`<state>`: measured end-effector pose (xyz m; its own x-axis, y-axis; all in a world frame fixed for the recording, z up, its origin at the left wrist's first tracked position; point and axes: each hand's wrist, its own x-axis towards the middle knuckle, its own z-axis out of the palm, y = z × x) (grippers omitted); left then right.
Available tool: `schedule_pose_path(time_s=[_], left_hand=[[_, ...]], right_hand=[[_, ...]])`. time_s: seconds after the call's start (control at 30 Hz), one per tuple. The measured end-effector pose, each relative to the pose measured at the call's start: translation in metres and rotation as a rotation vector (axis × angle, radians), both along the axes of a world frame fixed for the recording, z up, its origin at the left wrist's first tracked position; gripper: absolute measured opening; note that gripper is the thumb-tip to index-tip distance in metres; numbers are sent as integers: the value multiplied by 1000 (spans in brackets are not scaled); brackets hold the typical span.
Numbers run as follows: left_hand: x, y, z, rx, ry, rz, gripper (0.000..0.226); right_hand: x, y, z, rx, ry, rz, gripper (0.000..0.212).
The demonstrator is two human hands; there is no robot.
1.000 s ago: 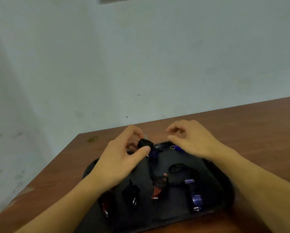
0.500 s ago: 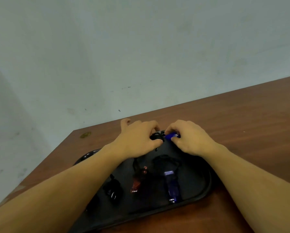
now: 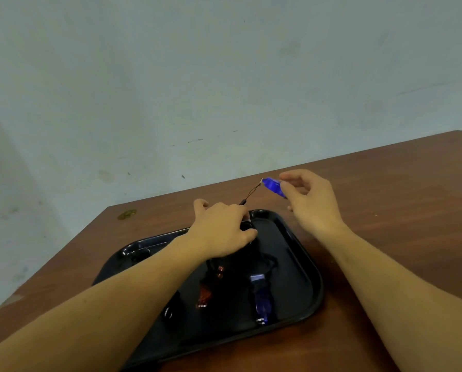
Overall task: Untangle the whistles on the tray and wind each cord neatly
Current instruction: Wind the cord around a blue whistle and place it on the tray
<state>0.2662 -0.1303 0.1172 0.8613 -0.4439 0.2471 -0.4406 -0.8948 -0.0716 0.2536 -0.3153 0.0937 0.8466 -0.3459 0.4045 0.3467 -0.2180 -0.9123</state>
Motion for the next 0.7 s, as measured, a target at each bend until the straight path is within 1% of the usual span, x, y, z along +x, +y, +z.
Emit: schedule_pose_path(time_s=[0.2, 0.33, 0.4, 0.47, 0.5, 0.53, 0.6, 0.7], left_hand=[[-4, 6, 6, -83, -53, -24, 41], [-13, 9, 22, -164, -170, 41, 37], [-16, 12, 32, -263, -221, 31, 32], [-21, 18, 43, -391, -160, -43, 35], [-24, 19, 47, -421, -110, -96, 38], [-29, 22, 53, -426, -68, -144, 39], [-37, 28, 62, -398, -28, -204, 29], [-48, 38, 74, -383, 13, -203, 18]], right_hand=[[-5, 4, 9, 192, -56, 65, 16], [-13, 12, 14, 165, -62, 172, 15], [-17, 16, 17, 157, -83, 235, 14], [-21, 22, 22, 125, -97, 291, 14], [-22, 24, 23, 108, -107, 317, 14], [-24, 27, 26, 94, -119, 344, 14], [-28, 33, 30, 81, -143, 376, 14], [-35, 40, 37, 51, -157, 397, 16]])
